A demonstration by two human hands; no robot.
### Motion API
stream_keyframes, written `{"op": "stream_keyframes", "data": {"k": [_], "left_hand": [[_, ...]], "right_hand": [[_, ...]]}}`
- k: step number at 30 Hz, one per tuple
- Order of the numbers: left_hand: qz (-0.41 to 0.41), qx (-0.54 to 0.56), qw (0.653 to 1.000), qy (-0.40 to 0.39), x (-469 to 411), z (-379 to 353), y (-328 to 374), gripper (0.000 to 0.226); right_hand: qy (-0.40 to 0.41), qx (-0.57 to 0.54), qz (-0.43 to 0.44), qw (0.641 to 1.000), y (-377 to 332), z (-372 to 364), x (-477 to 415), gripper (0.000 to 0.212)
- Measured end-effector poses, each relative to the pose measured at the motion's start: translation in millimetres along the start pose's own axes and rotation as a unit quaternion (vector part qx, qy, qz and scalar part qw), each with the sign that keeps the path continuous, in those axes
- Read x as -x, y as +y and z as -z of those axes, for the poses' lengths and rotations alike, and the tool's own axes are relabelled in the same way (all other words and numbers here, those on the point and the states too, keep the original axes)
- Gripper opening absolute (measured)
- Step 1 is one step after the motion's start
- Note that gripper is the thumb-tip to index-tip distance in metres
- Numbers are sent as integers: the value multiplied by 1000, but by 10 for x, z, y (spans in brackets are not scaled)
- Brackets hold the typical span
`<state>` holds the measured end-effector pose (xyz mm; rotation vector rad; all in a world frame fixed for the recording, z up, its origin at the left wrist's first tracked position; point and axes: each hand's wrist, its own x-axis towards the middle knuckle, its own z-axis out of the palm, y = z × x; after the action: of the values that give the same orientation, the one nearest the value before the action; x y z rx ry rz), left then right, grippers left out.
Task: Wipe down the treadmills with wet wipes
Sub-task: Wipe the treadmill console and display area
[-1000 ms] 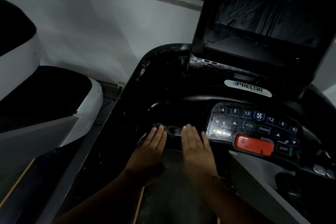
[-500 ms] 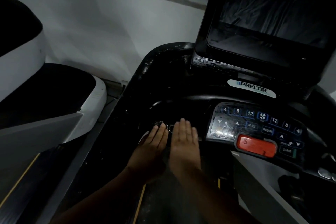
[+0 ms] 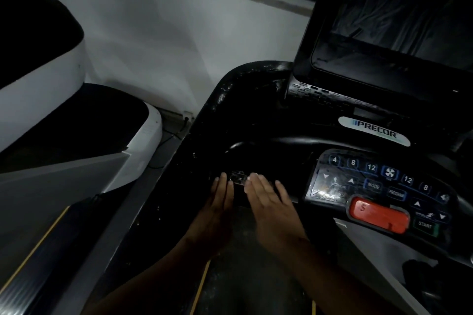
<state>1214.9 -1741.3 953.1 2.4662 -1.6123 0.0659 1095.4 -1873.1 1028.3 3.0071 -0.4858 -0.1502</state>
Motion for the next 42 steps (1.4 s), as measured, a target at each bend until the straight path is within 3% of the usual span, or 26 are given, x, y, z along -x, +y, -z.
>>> {"op": "stream_keyframes", "data": {"k": [5, 10, 14, 16, 17, 18, 21, 23, 25, 27, 31, 36, 39, 42], "left_hand": [[24, -51, 998, -35, -20, 43, 70, 79], [11, -118, 990, -82, 32, 52, 19, 89], [102, -117, 986, -59, -26, 149, -21, 80], [44, -148, 982, -110, -10, 182, 29, 76], [-22, -143, 979, -146, -8, 255, 19, 74], [-36, -104, 981, -162, 5, 377, 3, 73], [-65, -43, 992, -94, -13, 758, -187, 72], [-47, -97, 989, -104, -3, 1008, -403, 82], [-22, -109, 987, -116, 2, 1122, -618, 91], [-10, -94, 987, -133, 0, 1140, -686, 92], [-13, -100, 985, -143, 8, 1102, -675, 92], [-1, -97, 985, -141, 10, 1098, -665, 89], [-8, -95, 985, -141, 7, 1126, -650, 91], [-12, -89, 986, -143, 15, 1130, -656, 95]], "right_hand": [[35, -14, -71, 997, -218, -5, -360, 76], [5, 52, 84, 995, -4, 21, -246, 82], [50, 11, 3, 999, -138, 36, -452, 73], [41, 0, 15, 999, -311, 30, -528, 74], [30, 9, 45, 999, -326, 22, -510, 79], [28, 21, 72, 997, -284, 50, -468, 77], [73, 24, 90, 993, -52, 56, -331, 65], [79, 28, 65, 994, -46, 29, -331, 69], [52, 4, 18, 998, -245, -37, -448, 96], [34, -37, -8, 999, -480, -83, -537, 108], [41, -23, 50, 998, -445, -70, -443, 94], [46, -27, -43, 998, -596, -51, -587, 96], [38, -32, -12, 999, -693, -82, -585, 97], [61, 1, 4, 998, -334, -92, -391, 88]]}}
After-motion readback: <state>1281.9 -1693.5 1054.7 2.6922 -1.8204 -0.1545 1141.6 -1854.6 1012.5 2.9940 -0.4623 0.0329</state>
